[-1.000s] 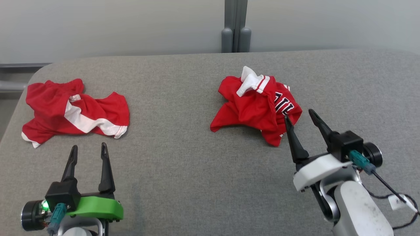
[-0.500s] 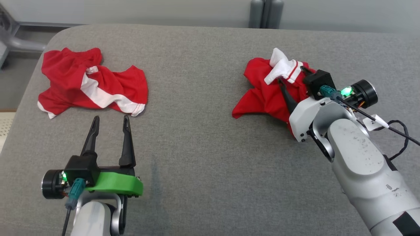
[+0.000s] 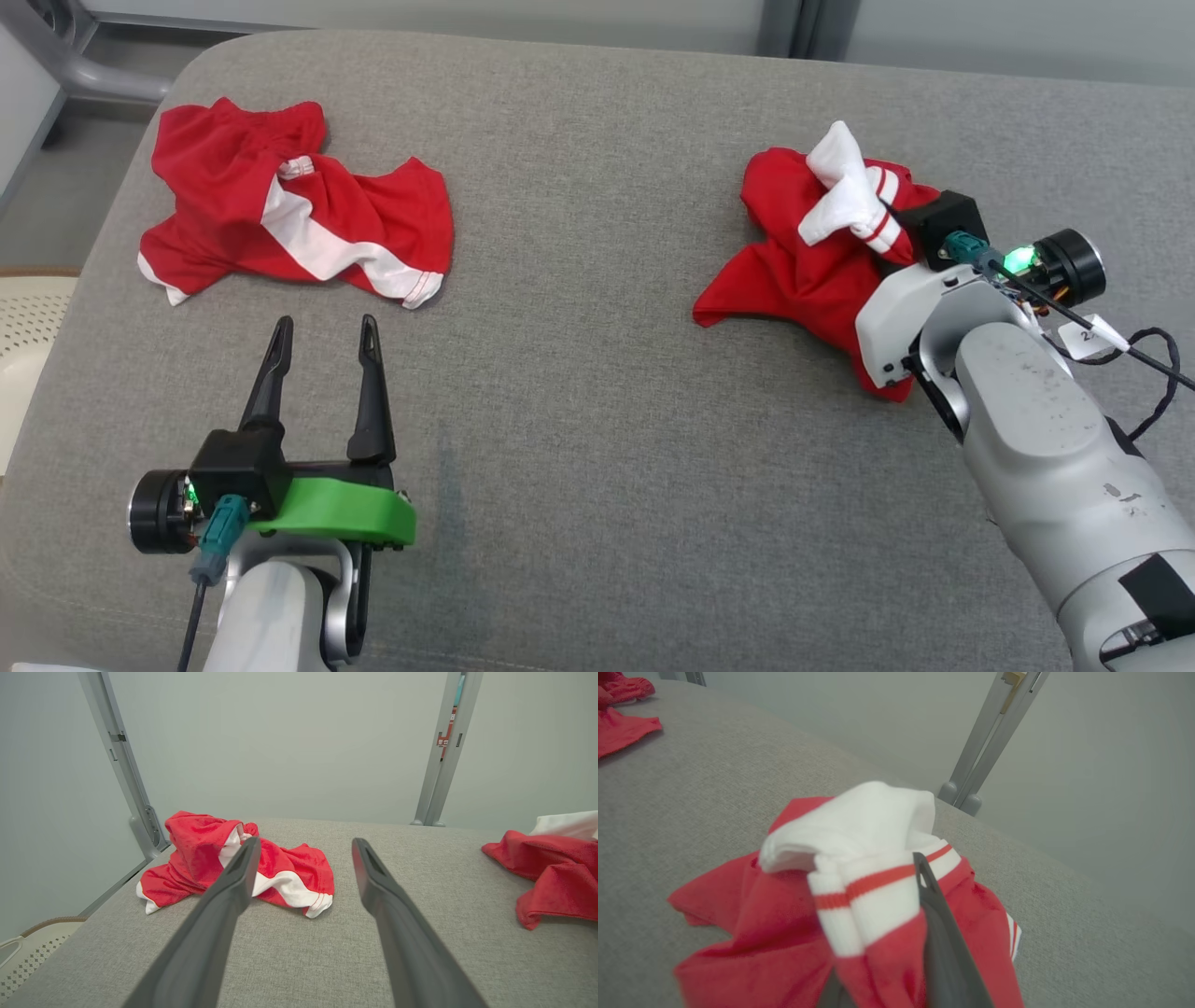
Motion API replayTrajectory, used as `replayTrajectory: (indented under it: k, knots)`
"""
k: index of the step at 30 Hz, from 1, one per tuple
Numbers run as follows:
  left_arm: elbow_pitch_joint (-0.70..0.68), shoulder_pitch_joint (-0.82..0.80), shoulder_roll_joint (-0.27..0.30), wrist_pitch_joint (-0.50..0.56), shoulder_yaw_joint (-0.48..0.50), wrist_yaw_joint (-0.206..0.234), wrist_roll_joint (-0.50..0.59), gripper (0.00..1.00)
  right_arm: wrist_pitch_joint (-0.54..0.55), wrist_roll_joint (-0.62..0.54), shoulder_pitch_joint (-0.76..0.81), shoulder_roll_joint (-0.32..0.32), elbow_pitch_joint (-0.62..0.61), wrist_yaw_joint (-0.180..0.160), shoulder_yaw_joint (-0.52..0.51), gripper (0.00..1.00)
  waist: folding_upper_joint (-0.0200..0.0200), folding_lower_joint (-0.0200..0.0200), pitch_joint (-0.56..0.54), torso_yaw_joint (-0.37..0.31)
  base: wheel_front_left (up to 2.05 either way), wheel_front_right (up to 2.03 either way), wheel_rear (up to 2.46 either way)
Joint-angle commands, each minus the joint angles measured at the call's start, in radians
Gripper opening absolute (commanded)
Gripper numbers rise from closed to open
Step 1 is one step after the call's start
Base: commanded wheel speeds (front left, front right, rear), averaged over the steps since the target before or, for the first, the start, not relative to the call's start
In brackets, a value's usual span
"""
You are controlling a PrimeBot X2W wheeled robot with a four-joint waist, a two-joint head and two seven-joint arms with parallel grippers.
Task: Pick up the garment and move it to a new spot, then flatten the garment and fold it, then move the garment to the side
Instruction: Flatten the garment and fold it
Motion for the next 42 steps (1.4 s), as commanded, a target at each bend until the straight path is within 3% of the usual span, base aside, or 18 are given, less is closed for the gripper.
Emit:
replayTrajectory:
  k: [1, 5, 9, 18, 21, 22, 23, 29, 38, 42]
  knots:
    - [0.003, -0.002, -0.001, 0.0, 0.004, 0.002, 0.004, 1.0, -0.032, 0.003, -0.019, 0.011, 0.003, -0.002, -0.003, 0.0, 0.0, 0.0, -0.007, -0.007, 0.0, 0.0, 0.0]
    - [0.004, 0.01, -0.001, 0.0, 0.001, -0.002, 0.0, 1.0, -0.084, 0.014, -0.04, 0.05, -0.032, -0.002, 0.036, 0.0, 0.0, 0.0, -0.024, -0.008, 0.0, 0.0, 0.0]
    - [0.002, 0.016, -0.001, 0.0, -0.002, -0.006, -0.005, 1.0, -0.094, 0.033, -0.023, 0.094, -0.121, -0.002, 0.139, 0.0, 0.0, 0.0, -0.038, 0.0, 0.0, 0.0, 0.0]
    - [0.002, 0.024, -0.001, 0.0, -0.021, -0.002, -0.023, 1.0, -0.094, 0.166, 0.131, 0.115, -0.286, -0.002, 0.561, 0.0, 0.0, 0.0, -0.044, 0.032, 0.0, 0.0, 0.0]
    - [0.002, 0.026, -0.001, 0.0, -0.025, 0.004, -0.032, 1.0, -0.094, 0.218, 0.164, 0.114, -0.307, -0.002, 0.64, 0.04, 0.0, 0.0, -0.04, 0.032, 0.0, 0.0, 0.0]
    - [0.002, 0.027, -0.001, 0.0, -0.022, 0.006, -0.032, 1.0, -0.094, 0.226, 0.173, 0.115, -0.313, -0.002, 0.652, 0.94, 0.0, 0.0, -0.038, 0.028, 0.0, 0.0, 0.0]
    - [0.001, 0.029, -0.001, 0.0, -0.021, 0.008, -0.034, 1.0, -0.094, 0.232, 0.185, 0.115, -0.317, -0.002, 0.662, 1.0, 0.0, 0.0, -0.038, 0.023, 0.0, 0.0, 0.0]
    - [0.011, 0.04, 0.0, 0.0, -0.011, 0.002, -0.02, 1.0, -0.094, 0.239, 0.255, 0.095, -0.367, -0.002, 0.609, 1.0, 0.0, 0.0, -0.055, -0.026, 0.0, 0.0, 0.0]
    - [0.008, 0.058, 0.0, 0.0, 0.029, -0.009, 0.001, 1.0, -0.094, 0.2, 0.488, -0.046, -0.581, -0.002, 0.387, 1.0, 0.0, 0.0, -0.076, -0.101, 0.0, 0.0, 0.0]
    - [0.001, 0.063, 0.0, 0.0, 0.04, -0.01, 0.002, 1.0, -0.094, 0.189, 0.56, -0.076, -0.652, -0.001, 0.284, 1.0, 0.0, 0.0, -0.078, -0.119, 0.0, 0.0, 0.0]
